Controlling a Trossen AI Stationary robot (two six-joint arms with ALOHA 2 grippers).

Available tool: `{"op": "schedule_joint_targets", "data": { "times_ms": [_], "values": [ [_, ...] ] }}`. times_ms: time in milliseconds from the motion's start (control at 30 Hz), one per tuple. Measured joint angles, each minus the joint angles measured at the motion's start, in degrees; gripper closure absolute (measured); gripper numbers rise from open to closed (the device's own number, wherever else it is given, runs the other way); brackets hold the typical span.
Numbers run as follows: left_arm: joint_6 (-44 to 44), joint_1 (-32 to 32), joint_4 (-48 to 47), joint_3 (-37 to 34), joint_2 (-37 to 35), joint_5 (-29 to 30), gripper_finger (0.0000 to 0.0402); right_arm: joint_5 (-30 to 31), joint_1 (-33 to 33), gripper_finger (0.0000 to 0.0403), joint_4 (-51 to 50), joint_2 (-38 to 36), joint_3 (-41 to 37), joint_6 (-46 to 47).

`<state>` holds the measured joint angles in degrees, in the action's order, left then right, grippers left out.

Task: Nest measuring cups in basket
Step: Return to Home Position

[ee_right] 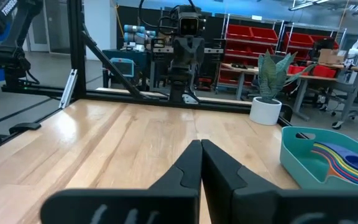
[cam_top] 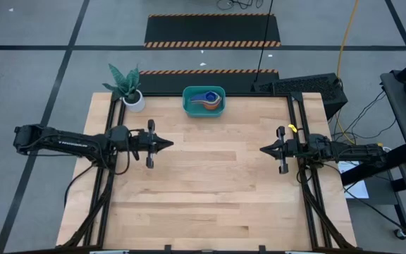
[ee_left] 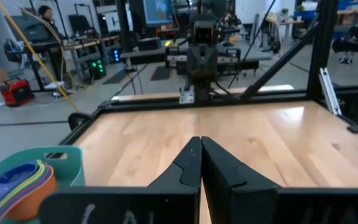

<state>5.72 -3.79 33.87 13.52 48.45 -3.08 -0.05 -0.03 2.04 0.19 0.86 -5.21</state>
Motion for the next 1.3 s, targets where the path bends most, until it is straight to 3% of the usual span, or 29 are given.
{"op": "schedule_joint_targets", "data": {
  "times_ms": [233, 400, 767, 1300],
  "values": [
    [0.8, -0.3, 0.3, -4.8, -2.9, -1.3, 0.0396, 0.0, 0.0, 0.0403, 0.1, 0.0, 0.0, 0.0],
    [-2.6, -0.8, 0.5, -8.9, -7.5, 4.3, 0.0396, 0.0, 0.0, 0.0403, 0.1, 0.0, 0.0, 0.0],
    [-3.9, 3.6, 0.3, -12.9, -13.0, 7.4, 0.0396, 0.0, 0.0, 0.0403, 0.2, 0.0, 0.0, 0.0],
    [-3.9, 7.3, -9.5, -13.0, -22.3, 10.0, 0.0396, 0.0, 0.0, 0.0403, 0.2, 0.0, 0.0, 0.0]
  ]
}}
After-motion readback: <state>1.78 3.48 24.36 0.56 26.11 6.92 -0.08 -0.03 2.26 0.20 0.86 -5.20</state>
